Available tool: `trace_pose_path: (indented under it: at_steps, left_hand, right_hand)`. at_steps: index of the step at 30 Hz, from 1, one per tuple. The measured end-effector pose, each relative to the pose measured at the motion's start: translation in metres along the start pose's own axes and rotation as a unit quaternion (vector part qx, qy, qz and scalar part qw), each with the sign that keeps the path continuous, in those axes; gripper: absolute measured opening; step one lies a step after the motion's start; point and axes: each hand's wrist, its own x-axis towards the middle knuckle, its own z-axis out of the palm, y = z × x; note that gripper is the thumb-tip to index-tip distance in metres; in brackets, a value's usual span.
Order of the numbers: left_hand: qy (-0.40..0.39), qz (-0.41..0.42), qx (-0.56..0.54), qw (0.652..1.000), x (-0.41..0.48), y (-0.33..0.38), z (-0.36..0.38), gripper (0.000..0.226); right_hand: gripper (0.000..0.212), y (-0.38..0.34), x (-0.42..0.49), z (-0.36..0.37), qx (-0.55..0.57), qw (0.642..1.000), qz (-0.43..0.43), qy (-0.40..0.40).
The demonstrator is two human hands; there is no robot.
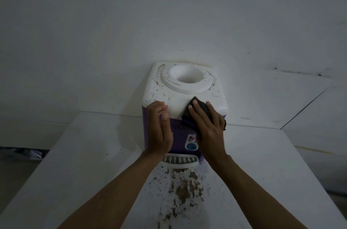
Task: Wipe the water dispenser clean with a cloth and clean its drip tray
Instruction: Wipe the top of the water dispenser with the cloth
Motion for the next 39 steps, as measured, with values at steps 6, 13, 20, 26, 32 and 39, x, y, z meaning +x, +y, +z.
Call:
trace_pose_path:
  at_steps: [6, 13, 20, 26, 32, 39]
  left_hand:
    - [-0.011, 0.004, 0.057, 0.998, -0.011, 0.004, 0.006, 0.012]
    - [-0.053, 0.037, 0.090, 0.994, -0.011, 0.020, 0.008, 0.031]
    - [-0.099, -0.077, 0.207, 0.970, 0.017, 0.035, 0.008, 0.035]
    - [-0.130, -0.050, 0.358, 0.923, 0.024, 0.036, 0.006, 0.018]
    - [-0.174, -0.037, 0.413, 0.893, 0.008, 0.053, 0.033, 0.037]
    - [-0.267, 0.001, 0.435, 0.860, 0.006, 0.036, 0.043, 0.049]
  right_hand:
    - [0.049, -0.024, -0.005, 0.006, -0.047, 0.993, -0.084, -0.062]
    - [0.049, -0.032, 0.034, -0.006, -0.001, 0.991, 0.103, -0.080]
    - [0.064, -0.012, 0.063, -0.052, 0.221, 0.915, 0.064, -0.332]
    - [0.041, 0.002, 0.068, -0.050, 0.245, 0.932, 0.119, -0.239]
    - [0.029, 0.007, 0.065, -0.040, 0.294, 0.923, 0.196, -0.155]
    - [0.023, 0.016, 0.069, -0.035, 0.282, 0.933, 0.191, -0.116]
